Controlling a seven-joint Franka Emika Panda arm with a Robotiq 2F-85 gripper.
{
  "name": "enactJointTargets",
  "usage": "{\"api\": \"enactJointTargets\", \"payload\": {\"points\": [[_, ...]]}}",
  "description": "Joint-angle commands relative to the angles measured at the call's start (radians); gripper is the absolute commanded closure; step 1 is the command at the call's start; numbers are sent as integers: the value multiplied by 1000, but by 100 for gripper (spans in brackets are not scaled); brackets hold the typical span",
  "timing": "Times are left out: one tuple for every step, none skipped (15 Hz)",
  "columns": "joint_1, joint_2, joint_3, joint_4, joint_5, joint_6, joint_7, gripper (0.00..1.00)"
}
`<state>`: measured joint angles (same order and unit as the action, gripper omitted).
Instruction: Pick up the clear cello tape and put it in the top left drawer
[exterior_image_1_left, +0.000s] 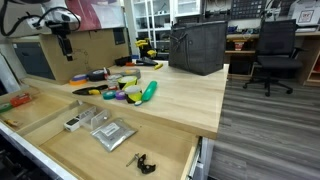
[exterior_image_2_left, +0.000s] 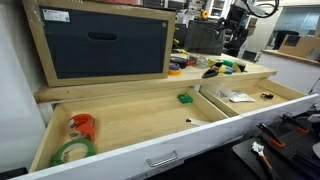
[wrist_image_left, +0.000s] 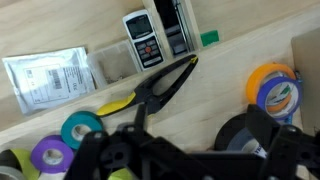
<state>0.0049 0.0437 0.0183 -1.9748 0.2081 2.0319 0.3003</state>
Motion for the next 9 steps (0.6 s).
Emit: {"api": "enactJointTargets", "payload": {"points": [[-1,95,-10,109,25,0,56,0],[-3,116,-14,134,27,-4,68,0],[-5,136,-20,158,25,0,84,0],[-6,155,-26,179,24,5,97,0],[-9,175,-32,202,21,6,104,0],[-13,192,-35,225,25,-11,108,0],[-13,206,-40,241,23,-3,118,0],[-15,222,-45,259,24,-6,121,0],[-16,237,-49,277,26,-8,131,0]]}}
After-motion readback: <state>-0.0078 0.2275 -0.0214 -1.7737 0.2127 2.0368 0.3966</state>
